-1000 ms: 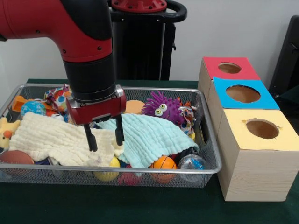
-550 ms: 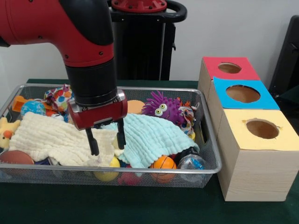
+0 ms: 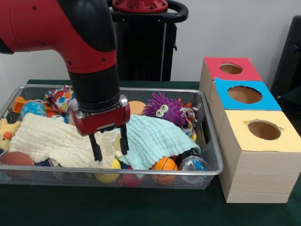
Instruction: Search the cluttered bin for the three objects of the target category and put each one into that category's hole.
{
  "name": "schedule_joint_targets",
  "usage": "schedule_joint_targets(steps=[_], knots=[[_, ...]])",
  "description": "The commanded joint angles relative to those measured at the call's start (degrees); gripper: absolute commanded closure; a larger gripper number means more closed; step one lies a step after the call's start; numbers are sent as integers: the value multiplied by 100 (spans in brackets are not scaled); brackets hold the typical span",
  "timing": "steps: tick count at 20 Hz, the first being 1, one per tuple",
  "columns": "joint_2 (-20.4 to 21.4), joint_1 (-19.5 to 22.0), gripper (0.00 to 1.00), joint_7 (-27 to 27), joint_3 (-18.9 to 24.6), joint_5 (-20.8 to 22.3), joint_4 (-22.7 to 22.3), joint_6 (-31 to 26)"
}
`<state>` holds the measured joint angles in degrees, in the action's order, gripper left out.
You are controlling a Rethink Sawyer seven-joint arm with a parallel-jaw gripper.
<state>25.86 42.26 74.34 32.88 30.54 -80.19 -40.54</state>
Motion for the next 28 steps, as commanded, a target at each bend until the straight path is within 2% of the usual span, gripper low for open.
schedule_joint_targets(steps=[1, 3, 4, 17, 28], knots=[[-243, 58, 0, -45, -130, 250, -280, 377], [-263, 130, 0, -64, -62, 211, -335, 458], [-261, 137, 100, -60, -59, 187, -350, 447], [-231, 134, 100, -21, -82, 149, -395, 409], [-79, 40, 100, 548, -134, -41, -952, 556]])
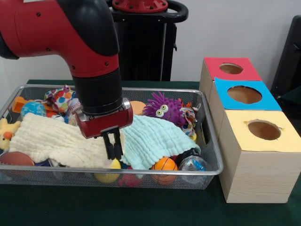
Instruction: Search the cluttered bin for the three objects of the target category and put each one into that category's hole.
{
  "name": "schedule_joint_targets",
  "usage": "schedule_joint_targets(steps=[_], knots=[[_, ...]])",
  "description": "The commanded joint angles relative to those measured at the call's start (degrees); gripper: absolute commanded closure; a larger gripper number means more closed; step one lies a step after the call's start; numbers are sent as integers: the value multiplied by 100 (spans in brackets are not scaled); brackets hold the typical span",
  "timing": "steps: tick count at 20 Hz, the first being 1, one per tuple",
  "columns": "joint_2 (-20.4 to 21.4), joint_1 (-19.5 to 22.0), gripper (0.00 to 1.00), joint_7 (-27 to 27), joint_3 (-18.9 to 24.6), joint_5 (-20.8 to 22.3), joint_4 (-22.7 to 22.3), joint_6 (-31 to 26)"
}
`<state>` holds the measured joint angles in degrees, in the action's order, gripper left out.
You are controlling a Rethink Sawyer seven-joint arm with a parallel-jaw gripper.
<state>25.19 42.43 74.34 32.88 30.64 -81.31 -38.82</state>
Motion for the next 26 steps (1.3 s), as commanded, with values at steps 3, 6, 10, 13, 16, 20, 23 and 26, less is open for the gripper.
schedule_joint_targets(steps=[3, 6, 10, 13, 16, 20, 23, 26], knots=[[-39, -5, 100, 667, -121, -110, -931, 467], [-36, -64, 100, 812, -148, -154, -1012, 581], [-34, -111, 100, 962, -177, -211, -1119, 729], [-17, -141, 100, 1005, -206, -221, -1214, 837], [54, -230, 100, 1061, -282, -221, -1212, 884], [76, -214, 100, 890, -279, -273, -1151, 783], [142, -191, 100, 863, -281, -326, -1166, 751], [215, -199, 100, 841, -295, -375, -1183, 670]])
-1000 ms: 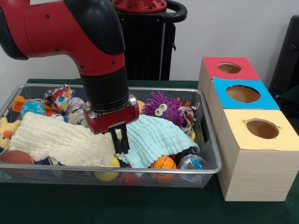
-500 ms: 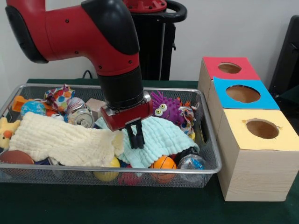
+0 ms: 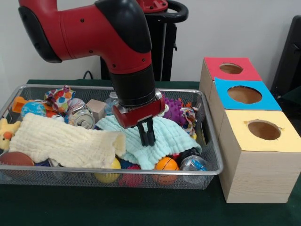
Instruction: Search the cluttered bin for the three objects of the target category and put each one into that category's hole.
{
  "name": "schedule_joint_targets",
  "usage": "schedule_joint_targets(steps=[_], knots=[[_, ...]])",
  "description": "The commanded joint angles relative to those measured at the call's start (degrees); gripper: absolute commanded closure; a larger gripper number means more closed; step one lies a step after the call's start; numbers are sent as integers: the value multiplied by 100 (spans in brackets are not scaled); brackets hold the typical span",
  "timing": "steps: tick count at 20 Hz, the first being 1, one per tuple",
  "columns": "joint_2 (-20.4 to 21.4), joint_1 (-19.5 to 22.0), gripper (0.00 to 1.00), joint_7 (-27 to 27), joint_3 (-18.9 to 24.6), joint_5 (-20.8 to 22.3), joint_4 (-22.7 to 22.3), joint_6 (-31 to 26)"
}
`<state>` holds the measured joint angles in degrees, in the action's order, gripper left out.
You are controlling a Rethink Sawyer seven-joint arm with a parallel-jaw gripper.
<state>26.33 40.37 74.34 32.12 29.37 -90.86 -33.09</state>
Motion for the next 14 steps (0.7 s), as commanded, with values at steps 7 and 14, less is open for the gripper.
schedule_joint_targets(steps=[7, 14], knots=[[323, 25, 100, 772, -200, -446, -256, -142], [577, 105, 100, 419, -189, -615, -77, -531]])
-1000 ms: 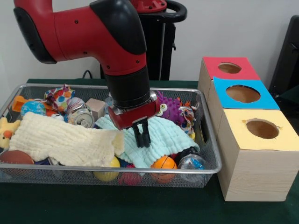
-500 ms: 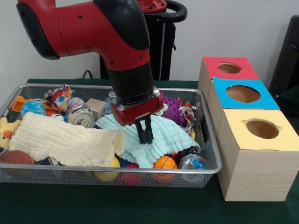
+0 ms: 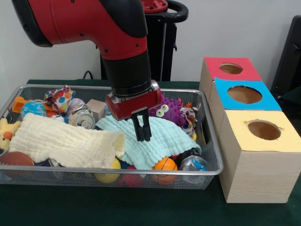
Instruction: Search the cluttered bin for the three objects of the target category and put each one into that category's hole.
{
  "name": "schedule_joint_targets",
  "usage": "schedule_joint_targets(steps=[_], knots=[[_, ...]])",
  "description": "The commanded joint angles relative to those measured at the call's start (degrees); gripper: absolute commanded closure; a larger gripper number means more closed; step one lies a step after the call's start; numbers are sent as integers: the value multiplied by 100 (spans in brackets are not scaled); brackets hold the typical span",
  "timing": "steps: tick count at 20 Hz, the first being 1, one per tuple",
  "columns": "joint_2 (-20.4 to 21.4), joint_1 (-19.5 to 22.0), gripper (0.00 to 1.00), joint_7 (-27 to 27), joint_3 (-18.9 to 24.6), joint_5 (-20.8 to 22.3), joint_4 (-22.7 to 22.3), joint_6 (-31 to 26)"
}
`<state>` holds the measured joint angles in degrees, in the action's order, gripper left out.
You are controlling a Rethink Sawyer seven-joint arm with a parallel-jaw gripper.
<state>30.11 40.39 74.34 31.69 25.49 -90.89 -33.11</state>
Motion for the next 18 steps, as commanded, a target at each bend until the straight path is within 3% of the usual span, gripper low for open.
schedule_joint_targets(steps=[1, 10, 11, 18], knots=[[201, 105, 100, 398, -159, -243, -58, -532], [265, 120, 100, 359, -201, -287, 96, -470], [259, 132, 0, 381, -194, -305, 104, -439], [338, 85, 0, 112, -306, -171, 181, -780]])
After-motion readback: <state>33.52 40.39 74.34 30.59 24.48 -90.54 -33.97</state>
